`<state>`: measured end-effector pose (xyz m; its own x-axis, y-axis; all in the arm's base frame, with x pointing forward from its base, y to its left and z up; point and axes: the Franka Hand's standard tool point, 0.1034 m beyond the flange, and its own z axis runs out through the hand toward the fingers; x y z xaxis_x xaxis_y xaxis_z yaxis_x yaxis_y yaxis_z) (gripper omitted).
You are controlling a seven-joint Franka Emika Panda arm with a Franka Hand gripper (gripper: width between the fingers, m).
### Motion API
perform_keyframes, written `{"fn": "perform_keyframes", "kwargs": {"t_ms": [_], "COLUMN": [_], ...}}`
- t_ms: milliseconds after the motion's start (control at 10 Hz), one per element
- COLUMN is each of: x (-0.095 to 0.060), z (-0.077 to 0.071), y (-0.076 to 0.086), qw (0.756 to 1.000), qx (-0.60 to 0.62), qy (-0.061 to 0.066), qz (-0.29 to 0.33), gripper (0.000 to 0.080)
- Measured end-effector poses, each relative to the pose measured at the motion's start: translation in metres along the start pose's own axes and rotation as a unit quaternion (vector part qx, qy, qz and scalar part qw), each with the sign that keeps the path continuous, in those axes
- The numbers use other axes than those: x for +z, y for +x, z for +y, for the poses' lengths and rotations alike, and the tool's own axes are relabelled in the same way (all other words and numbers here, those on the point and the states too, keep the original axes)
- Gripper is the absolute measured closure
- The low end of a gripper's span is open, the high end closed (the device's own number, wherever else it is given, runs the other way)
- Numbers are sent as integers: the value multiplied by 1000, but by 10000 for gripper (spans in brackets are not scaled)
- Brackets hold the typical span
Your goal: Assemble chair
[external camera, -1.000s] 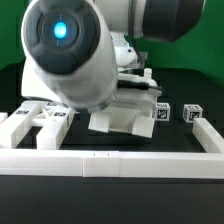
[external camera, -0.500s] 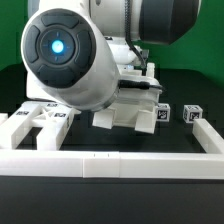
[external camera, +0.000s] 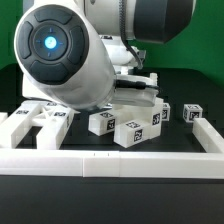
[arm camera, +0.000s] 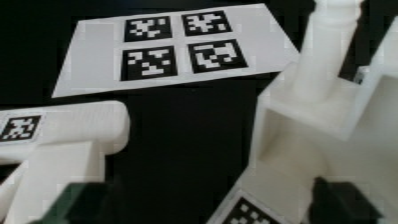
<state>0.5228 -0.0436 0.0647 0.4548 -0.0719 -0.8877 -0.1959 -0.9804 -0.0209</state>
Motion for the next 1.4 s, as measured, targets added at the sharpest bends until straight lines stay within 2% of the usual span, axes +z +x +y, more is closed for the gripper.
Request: {"fn": "perform_keyframes", "kwargs": {"t_ms": [200, 400, 500, 600, 700, 800, 900, 1100, 1300, 1400], "x": [-12, -20, -28, -29, -22, -21, -28, -43, -55, -58], "z": [15, 28, 30, 28, 30, 31, 31, 34, 52, 58], "y": [-11, -19, -22, -25, -32, -28, -24, -14, -6, -7], "qw": [999, 999, 998, 996, 997, 997, 995, 982, 959, 954], "qx": [-41, -40, -42, -47, -45, -44, -46, -65, -92, -90], "qy": [-12, -18, -29, -34, -29, -29, -32, -38, -45, -41], "qz": [7, 9, 32, 69, 62, 64, 87, 176, 266, 282], "gripper": [159, 151, 151, 151, 151, 151, 151, 151, 151, 151]}}
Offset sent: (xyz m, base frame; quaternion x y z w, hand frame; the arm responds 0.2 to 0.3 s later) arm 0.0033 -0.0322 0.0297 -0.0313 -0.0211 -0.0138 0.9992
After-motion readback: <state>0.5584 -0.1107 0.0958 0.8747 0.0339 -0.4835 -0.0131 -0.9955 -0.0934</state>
